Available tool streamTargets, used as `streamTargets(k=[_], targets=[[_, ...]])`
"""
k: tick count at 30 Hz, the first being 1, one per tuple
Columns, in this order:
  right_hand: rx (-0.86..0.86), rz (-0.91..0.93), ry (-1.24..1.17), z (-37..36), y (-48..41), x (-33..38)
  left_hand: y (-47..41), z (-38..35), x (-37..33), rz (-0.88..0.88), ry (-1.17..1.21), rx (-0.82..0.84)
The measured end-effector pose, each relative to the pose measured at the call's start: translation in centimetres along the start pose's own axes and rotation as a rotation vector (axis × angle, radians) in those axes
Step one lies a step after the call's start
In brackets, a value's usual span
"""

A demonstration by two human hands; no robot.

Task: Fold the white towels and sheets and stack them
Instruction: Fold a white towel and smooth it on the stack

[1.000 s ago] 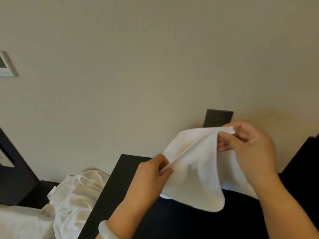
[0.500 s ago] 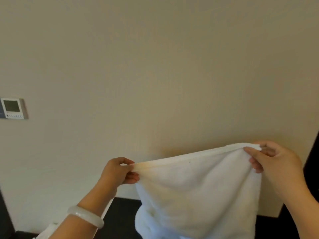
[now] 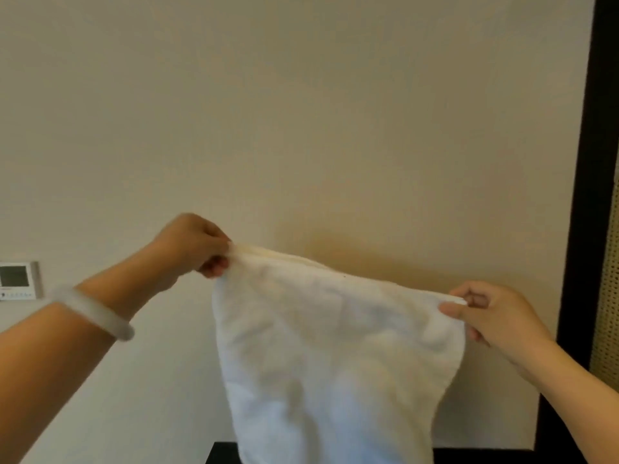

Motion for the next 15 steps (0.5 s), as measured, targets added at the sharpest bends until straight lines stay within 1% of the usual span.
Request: streamTargets(k=[2, 3, 5, 8, 9, 12, 15], targets=[[0.02, 0.01, 0.049, -0.2, -0.1, 0.1, 0.9, -1.2, 0.8, 0.085, -0.113, 0.117], [0.014, 0.005, 0.049, 0.0, 0.0, 0.3, 1.2, -1.3, 1.3, 0.109, -0.139, 0.121], [0.02, -0.011, 0.011, 0.5, 0.0, 0.5, 1.0, -0.5, 1.7, 0.12, -0.095, 0.069], [0.087, 0.016, 0.045, 0.9, 0.5, 1.3, 1.8, -0.4, 2.3, 0.184, -0.102, 0.118], [0.092, 0.029, 0.063, 1.3, 0.6, 1.8, 1.9, -0.1, 2.0, 0.183, -0.091, 0.112], [0.012, 0.075, 0.051, 3.9, 0.8, 3.4, 1.7, 1.4, -0.5, 0.123, 0.027, 0.103], [-0.062, 0.138, 0.027, 6.9, 0.9, 5.1, 1.8, 3.0, -3.3, 0.113, 0.107, 0.177]])
Point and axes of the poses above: each hand's wrist, its own y-axis away from the middle knuckle, its own z-axis out of the back of the hand, x = y × z, the point moved 8 cm from there along -y, towards the middle knuckle, and after that the axes turned 15 degrees about y, right-handed, at the moved point
